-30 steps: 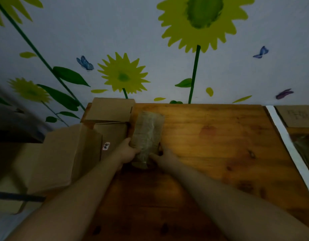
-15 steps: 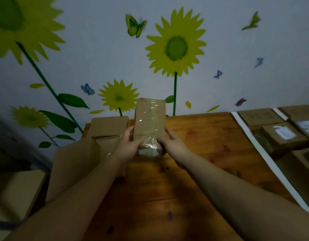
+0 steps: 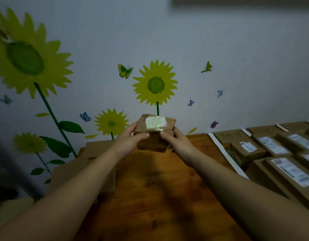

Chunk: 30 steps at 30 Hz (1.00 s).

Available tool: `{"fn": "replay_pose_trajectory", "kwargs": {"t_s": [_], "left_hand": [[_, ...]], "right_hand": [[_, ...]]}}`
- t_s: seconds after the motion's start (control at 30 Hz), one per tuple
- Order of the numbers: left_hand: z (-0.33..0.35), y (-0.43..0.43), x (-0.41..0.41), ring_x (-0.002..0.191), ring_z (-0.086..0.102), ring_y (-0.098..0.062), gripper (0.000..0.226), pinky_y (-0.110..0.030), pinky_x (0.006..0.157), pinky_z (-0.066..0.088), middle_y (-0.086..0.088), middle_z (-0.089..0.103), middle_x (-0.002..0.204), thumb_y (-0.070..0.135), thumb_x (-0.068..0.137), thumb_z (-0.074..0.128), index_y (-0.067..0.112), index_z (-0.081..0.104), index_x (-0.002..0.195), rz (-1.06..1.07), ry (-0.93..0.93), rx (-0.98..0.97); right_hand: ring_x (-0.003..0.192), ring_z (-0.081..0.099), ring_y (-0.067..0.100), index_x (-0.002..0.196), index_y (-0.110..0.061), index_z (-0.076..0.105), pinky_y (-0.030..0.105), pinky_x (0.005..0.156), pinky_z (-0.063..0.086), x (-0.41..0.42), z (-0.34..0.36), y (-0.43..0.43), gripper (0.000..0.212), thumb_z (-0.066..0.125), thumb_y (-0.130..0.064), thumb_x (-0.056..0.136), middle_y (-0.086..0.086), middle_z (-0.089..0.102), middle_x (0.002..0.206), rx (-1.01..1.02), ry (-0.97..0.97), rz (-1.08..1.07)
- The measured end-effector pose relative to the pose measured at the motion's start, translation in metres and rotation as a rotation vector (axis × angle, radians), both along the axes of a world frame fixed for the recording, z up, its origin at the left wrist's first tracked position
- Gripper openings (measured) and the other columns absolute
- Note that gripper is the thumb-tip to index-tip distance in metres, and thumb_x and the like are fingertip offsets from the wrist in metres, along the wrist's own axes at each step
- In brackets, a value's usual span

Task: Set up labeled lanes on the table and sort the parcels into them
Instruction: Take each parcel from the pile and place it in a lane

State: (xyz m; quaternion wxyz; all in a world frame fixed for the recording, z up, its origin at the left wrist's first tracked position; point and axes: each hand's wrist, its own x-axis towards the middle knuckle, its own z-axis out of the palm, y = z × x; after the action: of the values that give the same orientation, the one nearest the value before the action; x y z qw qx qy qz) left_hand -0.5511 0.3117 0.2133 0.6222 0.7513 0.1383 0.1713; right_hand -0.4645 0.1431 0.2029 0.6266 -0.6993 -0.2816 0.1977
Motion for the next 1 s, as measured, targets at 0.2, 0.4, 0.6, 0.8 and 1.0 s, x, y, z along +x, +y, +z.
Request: {"fn": "replay_pose_trajectory", "kwargs": {"t_s": [0.2,0.4,0.6,0.8,1.0], "left_hand": [[0.038,-0.047,0.020,0.079,0.055,-0.017,0.035,-0.031,0.073,0.041,-0.002,0.064,0.093,0.004,0.080,0.066,0.036,0.065,0.093,0.040,-0.089,0.322],[0.036,-0.108,0.037,0.097,0.066,-0.015,0.058,-0.032,0.077,0.054,0.008,0.068,0.109,-0.002,0.088,0.049,0.037,0.043,0.131,-0.170,-0.059,-0.092],[0.027,-0.157,0.054,0.103,0.065,-0.028,0.037,-0.042,0.080,0.056,-0.009,0.067,0.115,0.011,0.096,0.039,0.021,0.047,0.131,-0.119,-0.133,-0.434],[0.005,-0.189,0.070,0.097,0.066,-0.031,0.058,-0.038,0.067,0.056,-0.015,0.065,0.116,-0.008,0.084,0.045,0.022,0.043,0.134,-0.217,-0.058,-0.475],[-0.025,-0.257,0.099,0.100,0.066,-0.031,0.054,-0.043,0.077,0.056,-0.016,0.063,0.119,-0.005,0.087,0.048,0.022,0.045,0.133,-0.355,0.077,-0.533]], "right_hand": [[0.095,0.062,0.016,0.112,-0.016,0.062,0.031,0.082,0.050,0.022,0.020,-0.053,0.028,0.069,-0.019,0.085,-0.001,0.067,0.101,-0.030,-0.172,-0.207],[0.074,0.062,0.013,0.089,-0.015,0.070,0.031,0.068,0.048,0.046,0.038,-0.107,0.030,0.058,-0.042,0.091,0.000,0.068,0.080,0.075,-0.158,-0.324],[0.100,0.067,0.017,0.129,-0.040,0.053,0.035,0.085,0.055,0.056,0.025,-0.152,0.051,0.064,-0.025,0.082,-0.006,0.069,0.112,0.104,0.058,0.057],[0.106,0.064,0.022,0.137,-0.046,0.042,0.044,0.092,0.052,0.045,0.007,-0.200,0.081,0.068,-0.014,0.066,0.000,0.062,0.124,0.110,0.168,-0.068],[0.106,0.064,0.020,0.144,-0.039,0.033,0.044,0.094,0.051,0.047,-0.017,-0.278,0.080,0.068,-0.015,0.076,-0.001,0.062,0.122,0.000,0.220,-0.227]]}}
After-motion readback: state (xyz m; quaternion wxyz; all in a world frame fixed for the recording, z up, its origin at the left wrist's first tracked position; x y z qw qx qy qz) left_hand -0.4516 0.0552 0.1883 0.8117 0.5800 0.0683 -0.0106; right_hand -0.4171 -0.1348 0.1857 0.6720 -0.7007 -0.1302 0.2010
